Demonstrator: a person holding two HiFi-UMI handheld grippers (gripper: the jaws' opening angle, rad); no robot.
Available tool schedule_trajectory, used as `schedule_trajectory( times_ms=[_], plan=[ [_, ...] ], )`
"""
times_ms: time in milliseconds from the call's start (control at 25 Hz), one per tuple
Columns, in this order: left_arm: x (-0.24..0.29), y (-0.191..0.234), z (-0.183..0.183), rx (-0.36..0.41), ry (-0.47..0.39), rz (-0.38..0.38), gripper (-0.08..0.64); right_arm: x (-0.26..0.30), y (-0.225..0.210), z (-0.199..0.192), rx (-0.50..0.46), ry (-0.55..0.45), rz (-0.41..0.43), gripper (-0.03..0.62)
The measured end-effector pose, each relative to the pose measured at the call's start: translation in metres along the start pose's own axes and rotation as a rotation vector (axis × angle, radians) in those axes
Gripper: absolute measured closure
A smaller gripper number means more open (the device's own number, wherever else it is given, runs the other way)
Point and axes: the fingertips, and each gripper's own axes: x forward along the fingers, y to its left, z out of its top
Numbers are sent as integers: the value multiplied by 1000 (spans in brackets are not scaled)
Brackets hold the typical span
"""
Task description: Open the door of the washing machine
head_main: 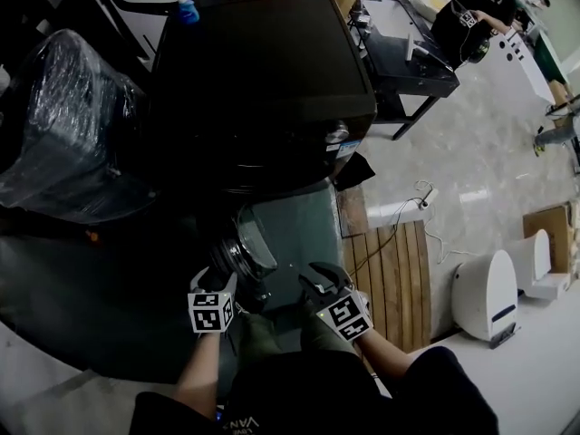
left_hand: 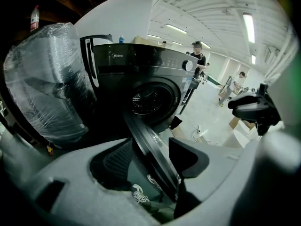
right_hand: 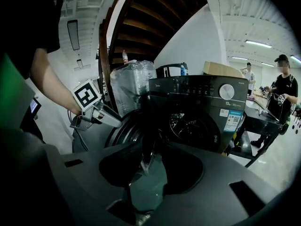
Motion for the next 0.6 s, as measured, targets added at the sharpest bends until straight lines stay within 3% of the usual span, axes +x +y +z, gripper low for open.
schedule_trajectory(
  times_ms=[200, 600],
  plan=[
    [-18, 42, -18, 28, 45, -7, 319, 22, 42, 34, 18, -12, -2, 453],
    [-37, 133, -30, 7, 40, 3, 319, 59, 92, 87, 5, -15, -38, 453]
  ],
)
